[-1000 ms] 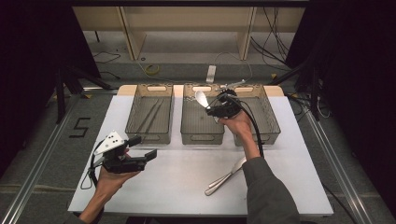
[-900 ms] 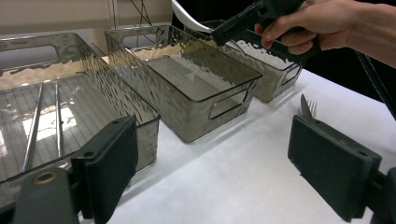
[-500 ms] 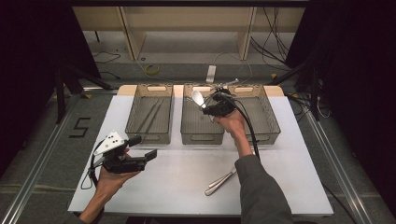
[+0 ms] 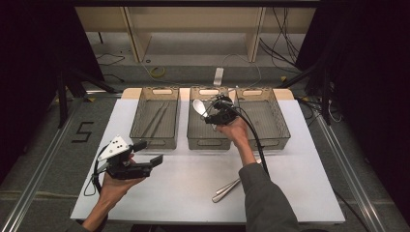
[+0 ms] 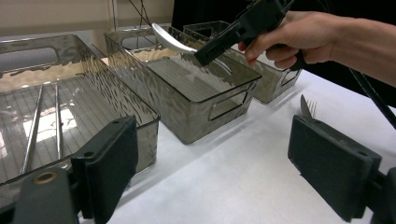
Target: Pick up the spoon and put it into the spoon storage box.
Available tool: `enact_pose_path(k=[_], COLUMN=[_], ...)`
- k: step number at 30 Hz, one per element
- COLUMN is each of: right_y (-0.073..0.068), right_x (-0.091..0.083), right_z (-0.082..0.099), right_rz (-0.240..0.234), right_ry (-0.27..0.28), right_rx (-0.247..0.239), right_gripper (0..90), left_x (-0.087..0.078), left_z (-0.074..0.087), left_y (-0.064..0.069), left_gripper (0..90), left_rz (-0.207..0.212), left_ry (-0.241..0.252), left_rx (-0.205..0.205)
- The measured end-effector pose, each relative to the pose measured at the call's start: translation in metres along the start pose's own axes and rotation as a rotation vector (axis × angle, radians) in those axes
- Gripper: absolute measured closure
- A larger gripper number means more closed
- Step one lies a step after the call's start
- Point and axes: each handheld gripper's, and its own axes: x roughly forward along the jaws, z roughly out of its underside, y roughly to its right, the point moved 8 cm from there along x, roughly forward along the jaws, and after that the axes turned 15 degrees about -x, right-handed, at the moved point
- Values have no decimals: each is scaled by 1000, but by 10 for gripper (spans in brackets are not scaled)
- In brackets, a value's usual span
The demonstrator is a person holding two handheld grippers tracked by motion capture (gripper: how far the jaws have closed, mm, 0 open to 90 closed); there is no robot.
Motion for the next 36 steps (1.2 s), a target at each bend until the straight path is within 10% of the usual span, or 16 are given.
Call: enact_pose_path(k=[24,36], right_y=[-21,-68], right_x=[-13,-47], right_z=[3,8], right_rz=[-98,-165], right_ry=[32,106], right_rx=[-65,-170], right_gripper=[595,472], left_x=[1,1], left_z=[1,2], left_y=[0,0], left_gripper=[151,149], left_rz=[-4,-4], left_ry=[-14,-15], left_rx=[-4,-4])
